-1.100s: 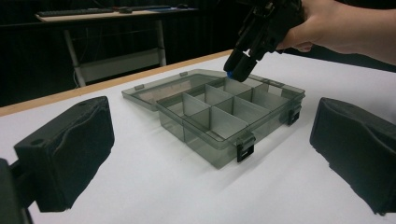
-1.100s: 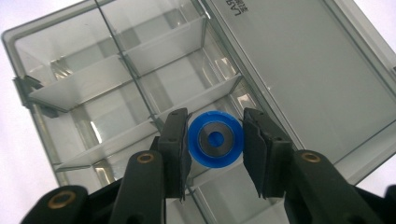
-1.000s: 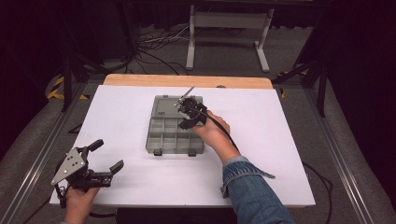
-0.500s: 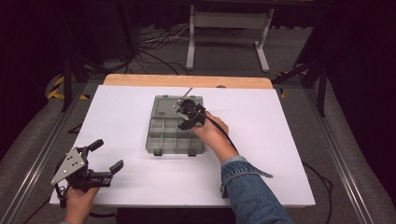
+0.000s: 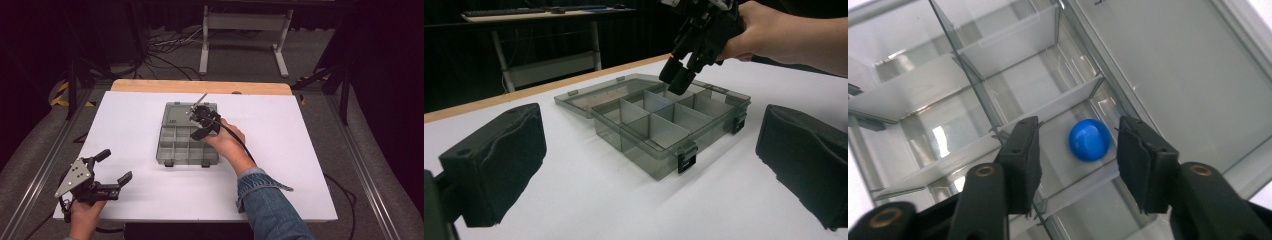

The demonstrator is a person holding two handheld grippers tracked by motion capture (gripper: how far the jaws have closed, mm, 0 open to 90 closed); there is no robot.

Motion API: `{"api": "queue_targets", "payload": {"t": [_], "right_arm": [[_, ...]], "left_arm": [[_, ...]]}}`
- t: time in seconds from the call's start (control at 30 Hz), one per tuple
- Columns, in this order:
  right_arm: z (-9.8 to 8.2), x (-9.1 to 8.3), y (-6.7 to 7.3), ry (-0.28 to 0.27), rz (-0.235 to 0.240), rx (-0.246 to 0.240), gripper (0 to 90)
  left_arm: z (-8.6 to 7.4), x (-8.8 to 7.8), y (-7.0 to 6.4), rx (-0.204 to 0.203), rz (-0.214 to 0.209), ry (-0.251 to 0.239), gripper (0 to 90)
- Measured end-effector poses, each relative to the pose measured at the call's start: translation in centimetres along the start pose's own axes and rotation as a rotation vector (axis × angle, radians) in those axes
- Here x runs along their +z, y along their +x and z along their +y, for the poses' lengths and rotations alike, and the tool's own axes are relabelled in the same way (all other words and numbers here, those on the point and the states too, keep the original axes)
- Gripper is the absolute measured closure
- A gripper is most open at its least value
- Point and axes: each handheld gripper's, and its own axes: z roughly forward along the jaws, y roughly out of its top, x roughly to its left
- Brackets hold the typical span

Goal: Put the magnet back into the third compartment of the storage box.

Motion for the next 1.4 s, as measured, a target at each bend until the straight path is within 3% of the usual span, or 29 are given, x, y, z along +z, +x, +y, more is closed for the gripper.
{"api": "queue_targets", "payload": {"t": [0.23, 0.4, 0.53, 0.8, 1.07, 1.23, 1.4], "right_arm": [[-0.1, -1.5, 0.5, -0.053, -0.001, -0.014, 33.0], [-0.1, -3.0, 1.3, -0.105, 0.001, -0.020, 17.4], [-0.4, -4.3, 2.0, -0.141, -0.003, -0.039, 13.0], [-1.2, -6.7, 3.2, -0.196, -0.004, -0.056, 9.9], [-2.2, -8.1, 4.4, -0.213, 0.002, -0.069, 8.4], [-2.7, -8.7, 4.6, -0.229, -0.007, -0.068, 6.0], [-4.1, -10.0, 4.5, -0.278, -0.015, -0.050, 2.5]], "left_arm": [[0.0, 0.0, 0.0, 0.001, -0.001, 0.002, 0.5], [0.1, 0.0, 0.0, 0.004, -0.002, 0.002, 0.5], [0.1, 0.0, 0.0, 0.006, -0.002, 0.004, 0.5], [0.1, 0.0, -0.1, 0.009, -0.002, 0.004, 0.5], [0.1, 0.0, -0.1, 0.008, -0.001, 0.001, 0.5], [0.1, 0.0, -0.1, 0.009, -0.003, 0.005, 0.5], [0.1, 0.0, -0.1, 0.006, -0.003, 0.003, 0.5]]}}
